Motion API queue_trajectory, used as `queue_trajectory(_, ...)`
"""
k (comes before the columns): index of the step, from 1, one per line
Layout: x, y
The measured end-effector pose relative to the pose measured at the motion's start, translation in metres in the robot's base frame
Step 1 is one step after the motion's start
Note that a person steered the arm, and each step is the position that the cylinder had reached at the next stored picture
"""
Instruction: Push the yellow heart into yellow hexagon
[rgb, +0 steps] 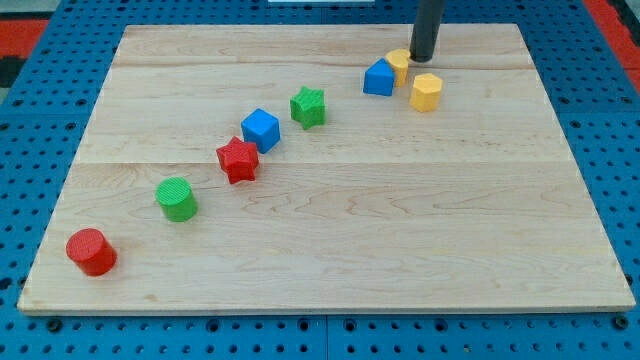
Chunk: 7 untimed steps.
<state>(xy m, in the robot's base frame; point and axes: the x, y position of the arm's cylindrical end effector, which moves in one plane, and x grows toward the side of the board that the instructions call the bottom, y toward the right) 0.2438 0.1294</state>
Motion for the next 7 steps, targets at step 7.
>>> queue_trajectory(7,0.089,-0.124)
